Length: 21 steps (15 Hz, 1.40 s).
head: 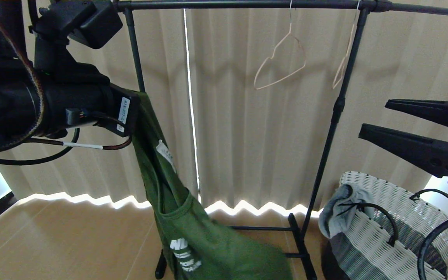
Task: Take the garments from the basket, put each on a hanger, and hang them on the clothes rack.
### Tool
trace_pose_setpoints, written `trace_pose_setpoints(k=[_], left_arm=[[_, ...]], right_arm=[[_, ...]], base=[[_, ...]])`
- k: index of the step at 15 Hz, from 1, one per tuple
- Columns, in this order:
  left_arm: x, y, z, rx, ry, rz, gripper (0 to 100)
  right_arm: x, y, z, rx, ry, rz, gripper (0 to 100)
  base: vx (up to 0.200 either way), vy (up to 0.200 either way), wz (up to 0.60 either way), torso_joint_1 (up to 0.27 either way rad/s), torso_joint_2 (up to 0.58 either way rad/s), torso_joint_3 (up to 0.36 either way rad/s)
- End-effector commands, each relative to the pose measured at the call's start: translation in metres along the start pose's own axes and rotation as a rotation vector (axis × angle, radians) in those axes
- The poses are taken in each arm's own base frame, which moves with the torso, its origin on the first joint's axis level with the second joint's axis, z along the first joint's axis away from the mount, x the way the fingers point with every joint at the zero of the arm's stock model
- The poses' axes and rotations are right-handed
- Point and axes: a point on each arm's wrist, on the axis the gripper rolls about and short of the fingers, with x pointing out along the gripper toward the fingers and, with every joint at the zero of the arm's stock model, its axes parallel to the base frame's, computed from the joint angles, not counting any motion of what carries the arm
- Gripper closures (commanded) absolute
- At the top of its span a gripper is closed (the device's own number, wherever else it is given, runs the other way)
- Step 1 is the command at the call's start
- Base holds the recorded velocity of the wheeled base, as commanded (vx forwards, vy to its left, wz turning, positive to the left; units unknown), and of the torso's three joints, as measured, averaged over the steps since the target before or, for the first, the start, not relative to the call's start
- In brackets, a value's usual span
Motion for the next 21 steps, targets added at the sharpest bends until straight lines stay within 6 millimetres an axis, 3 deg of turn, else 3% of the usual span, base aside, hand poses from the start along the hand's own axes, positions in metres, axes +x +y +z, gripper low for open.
trace_pose_setpoints(k=[1, 5, 7, 12, 15, 21], left_arm=[[0.001, 0.0, -0.001, 0.002, 0.005, 0.001, 100], [-0.002, 0.006, -0.011, 0.001, 0.032, 0.022, 100], [-0.021, 0.019, -0.031, 0.013, 0.067, 0.07, 100], [-0.055, 0.026, -0.061, 0.024, 0.097, 0.106, 100], [-0.069, 0.026, -0.066, 0.027, 0.077, 0.112, 100], [-0.074, 0.027, -0.07, 0.026, 0.079, 0.118, 100]], right_arm=[[-0.004, 0.001, -0.001, -0.002, -0.009, 0.007, 0], [-0.005, -0.008, -0.008, -0.047, 0.015, -0.061, 0], [-0.018, -0.031, -0.031, -0.15, 0.218, -0.316, 0], [-0.03, -0.032, -0.054, -0.175, 0.365, -0.525, 0], [-0.033, -0.033, -0.068, -0.225, 0.379, -0.627, 0], [-0.04, -0.038, -0.087, -0.303, 0.367, -0.69, 0]], base=[[0.0, 0.0, 0.0, 0.0, 0.0, 0.0], [0.0, 0.0, 0.0, 0.0, 0.0, 0.0], [0.0, 0.0, 0.0, 0.0, 0.0, 0.0], [0.0, 0.0, 0.0, 0.0, 0.0, 0.0], [0.0, 0.0, 0.0, 0.0, 0.0, 0.0], [0.0, 0.0, 0.0, 0.0, 0.0, 0.0]])
